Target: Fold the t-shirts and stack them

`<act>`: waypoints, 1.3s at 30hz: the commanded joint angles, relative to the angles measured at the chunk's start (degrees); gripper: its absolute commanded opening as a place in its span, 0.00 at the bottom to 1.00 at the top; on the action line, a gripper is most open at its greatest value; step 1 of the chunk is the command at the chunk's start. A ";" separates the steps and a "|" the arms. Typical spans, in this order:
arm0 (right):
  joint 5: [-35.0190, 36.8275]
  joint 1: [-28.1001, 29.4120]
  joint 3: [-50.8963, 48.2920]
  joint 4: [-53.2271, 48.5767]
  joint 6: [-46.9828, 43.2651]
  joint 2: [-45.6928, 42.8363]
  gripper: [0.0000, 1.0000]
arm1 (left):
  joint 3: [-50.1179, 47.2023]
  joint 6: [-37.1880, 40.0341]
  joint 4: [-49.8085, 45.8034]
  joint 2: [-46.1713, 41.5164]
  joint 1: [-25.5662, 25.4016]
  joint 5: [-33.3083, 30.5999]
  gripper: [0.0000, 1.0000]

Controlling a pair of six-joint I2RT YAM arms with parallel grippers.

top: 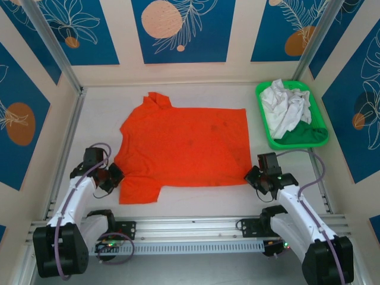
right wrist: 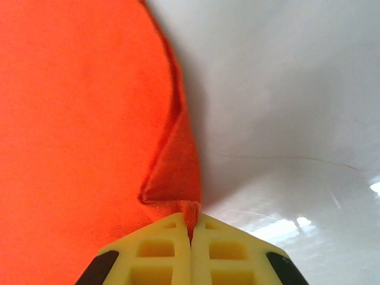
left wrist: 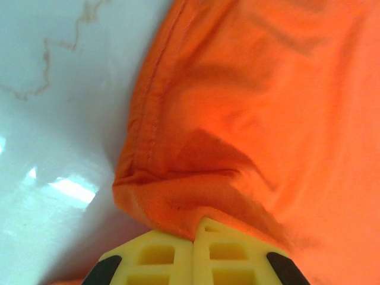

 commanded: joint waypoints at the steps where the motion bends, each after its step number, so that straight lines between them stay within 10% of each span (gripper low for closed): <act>1: 2.88 0.35 3.97 -1.28 -0.35 -0.53 0.00 | 4.65 1.84 -1.29 0.30 0.84 -2.64 0.00; 39: 1.76 -7.08 25.01 17.46 -11.60 34.82 0.00 | 36.56 12.97 8.98 38.65 -1.90 -4.12 0.00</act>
